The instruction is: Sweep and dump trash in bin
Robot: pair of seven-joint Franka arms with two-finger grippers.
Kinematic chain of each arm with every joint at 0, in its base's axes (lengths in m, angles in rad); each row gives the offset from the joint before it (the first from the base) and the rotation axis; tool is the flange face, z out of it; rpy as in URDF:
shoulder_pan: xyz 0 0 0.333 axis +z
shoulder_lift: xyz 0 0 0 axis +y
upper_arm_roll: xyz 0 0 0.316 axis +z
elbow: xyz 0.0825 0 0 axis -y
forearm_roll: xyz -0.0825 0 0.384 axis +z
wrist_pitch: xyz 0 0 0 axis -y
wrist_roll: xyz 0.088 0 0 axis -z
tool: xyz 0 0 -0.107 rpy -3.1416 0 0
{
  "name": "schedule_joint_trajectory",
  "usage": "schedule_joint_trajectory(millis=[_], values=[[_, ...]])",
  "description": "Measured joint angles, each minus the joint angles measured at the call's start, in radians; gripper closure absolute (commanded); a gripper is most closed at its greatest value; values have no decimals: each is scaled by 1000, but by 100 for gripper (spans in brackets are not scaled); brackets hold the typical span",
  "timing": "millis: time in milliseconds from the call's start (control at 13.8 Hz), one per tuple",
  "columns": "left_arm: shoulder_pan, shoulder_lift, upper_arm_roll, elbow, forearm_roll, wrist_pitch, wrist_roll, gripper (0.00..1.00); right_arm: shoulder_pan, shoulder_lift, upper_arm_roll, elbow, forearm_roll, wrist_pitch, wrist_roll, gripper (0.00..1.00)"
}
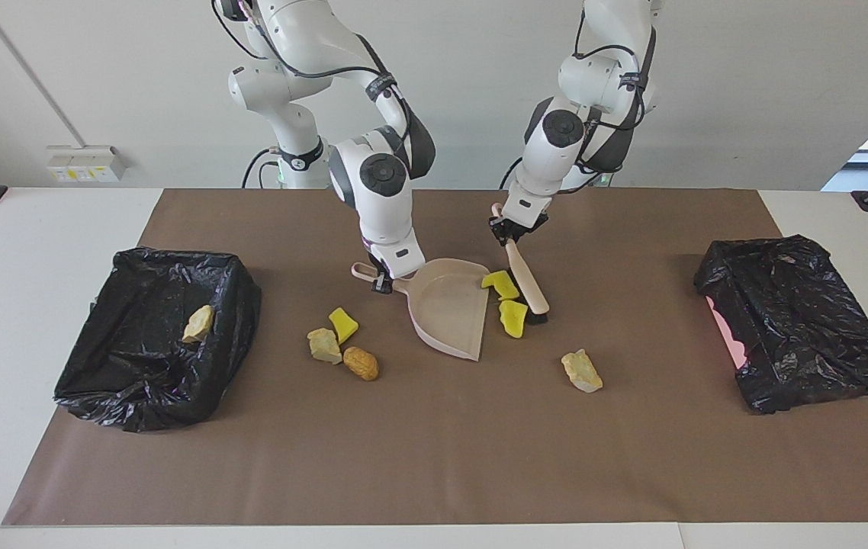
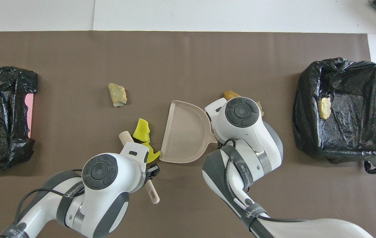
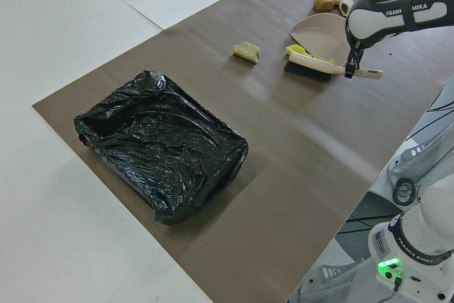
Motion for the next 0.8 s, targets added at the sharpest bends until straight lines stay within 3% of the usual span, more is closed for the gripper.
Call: schedule_joint_trajectory(millis=[290,580,798], values=[[-36,5,-12,23,-3,3,286,100,0,0,0,0,0,0,0,100],[-70,61,-18,148,-3,1,323,100,0,0,0,0,0,0,0,100],[-39,116,2,251,6,-15,333,100,0,0,0,0,0,0,0,100]])
